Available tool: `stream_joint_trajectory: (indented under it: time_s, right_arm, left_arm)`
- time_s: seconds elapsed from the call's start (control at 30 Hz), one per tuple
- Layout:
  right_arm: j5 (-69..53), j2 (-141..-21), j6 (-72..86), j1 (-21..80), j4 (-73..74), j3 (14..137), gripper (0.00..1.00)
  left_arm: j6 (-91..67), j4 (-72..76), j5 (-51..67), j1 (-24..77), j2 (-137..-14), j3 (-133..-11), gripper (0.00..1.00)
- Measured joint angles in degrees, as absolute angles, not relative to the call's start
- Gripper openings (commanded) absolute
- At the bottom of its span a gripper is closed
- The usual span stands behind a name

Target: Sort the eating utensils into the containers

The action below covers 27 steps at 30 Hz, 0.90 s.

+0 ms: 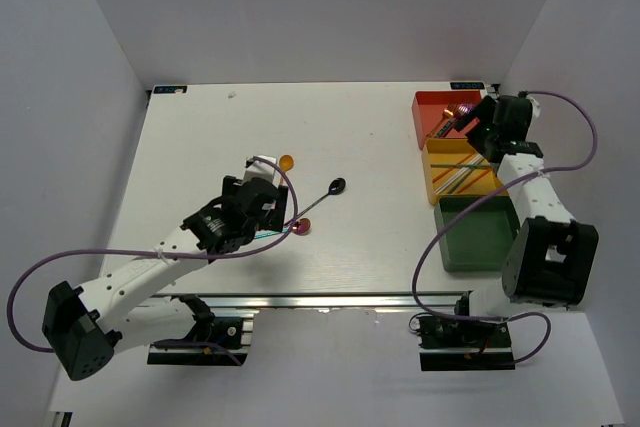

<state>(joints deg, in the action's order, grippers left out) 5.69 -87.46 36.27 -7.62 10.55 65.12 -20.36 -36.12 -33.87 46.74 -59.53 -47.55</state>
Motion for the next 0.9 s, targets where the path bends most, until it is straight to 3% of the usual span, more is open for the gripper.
stream_joint_trajectory:
  time_s: [0.23, 0.4, 0.67, 0.77, 0.9]
  right_arm:
    - [-0.6, -75.0, 33.2, 2.5, 7.2, 57.5, 0.89]
    - [-6.9, -69.5, 31.6, 5.2, 7.4, 48.3, 0.89]
    - [-12.2, -58.8, 29.7, 5.3, 7.5, 41.7, 0.89]
    - [-13.6, -57.1, 29.4, 5.3, 7.3, 41.1, 0.89]
    - [-15.7, -55.7, 29.5, 5.3, 7.1, 39.9, 0.89]
  left_arm:
    - [-19.7, -34.7, -24.8, 44.3, -70.2, -49.2, 0.98]
    - [-19.4, -33.8, -14.7, 40.3, -78.1, -49.7, 0.81]
    - [-18.3, -34.2, -9.5, 36.5, -82.4, -50.5, 0.83]
    - [-19.0, -34.4, -9.9, 36.4, -83.0, -54.8, 0.82]
    - [-19.8, -33.2, -12.2, 35.4, -90.6, -68.2, 0.71]
